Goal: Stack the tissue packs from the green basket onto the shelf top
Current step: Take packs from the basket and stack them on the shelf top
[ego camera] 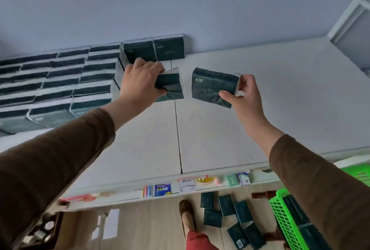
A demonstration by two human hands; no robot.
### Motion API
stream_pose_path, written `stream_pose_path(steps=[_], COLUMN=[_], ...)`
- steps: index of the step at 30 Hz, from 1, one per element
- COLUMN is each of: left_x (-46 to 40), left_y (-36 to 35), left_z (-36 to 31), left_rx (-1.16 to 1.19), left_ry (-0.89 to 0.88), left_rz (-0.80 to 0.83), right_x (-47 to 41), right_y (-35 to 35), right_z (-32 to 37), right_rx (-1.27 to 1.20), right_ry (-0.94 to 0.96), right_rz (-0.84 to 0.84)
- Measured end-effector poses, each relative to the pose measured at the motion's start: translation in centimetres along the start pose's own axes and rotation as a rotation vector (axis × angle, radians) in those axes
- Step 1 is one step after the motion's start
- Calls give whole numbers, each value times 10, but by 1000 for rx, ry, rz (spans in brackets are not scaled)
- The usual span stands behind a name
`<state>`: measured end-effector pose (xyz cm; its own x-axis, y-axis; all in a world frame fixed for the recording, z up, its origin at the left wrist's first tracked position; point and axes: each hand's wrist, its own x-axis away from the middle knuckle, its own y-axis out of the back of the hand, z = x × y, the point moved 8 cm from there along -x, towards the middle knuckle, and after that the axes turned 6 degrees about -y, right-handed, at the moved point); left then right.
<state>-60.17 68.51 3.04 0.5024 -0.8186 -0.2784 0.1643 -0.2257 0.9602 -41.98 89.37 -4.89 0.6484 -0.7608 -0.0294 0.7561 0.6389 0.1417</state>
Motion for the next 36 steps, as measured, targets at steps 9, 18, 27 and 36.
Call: stream_pose_path(steps=[9,18,27,36], left_x=[-92,-118,-124,-100], left_y=[-66,-106,-108,-80], left_z=[105,162,167,138], left_rx=[-39,-119,-126,-73], left_ry=[104,112,58,51], left_rz=[104,178,137,61], right_x=[-136,-195,-201,-168], right_y=[-111,-184,-205,-179], right_z=[-11,-26,-38,-29], right_rx=[156,325,291,482], right_ry=[-12,22,-47,-89], right_rz=[155,154,88,162])
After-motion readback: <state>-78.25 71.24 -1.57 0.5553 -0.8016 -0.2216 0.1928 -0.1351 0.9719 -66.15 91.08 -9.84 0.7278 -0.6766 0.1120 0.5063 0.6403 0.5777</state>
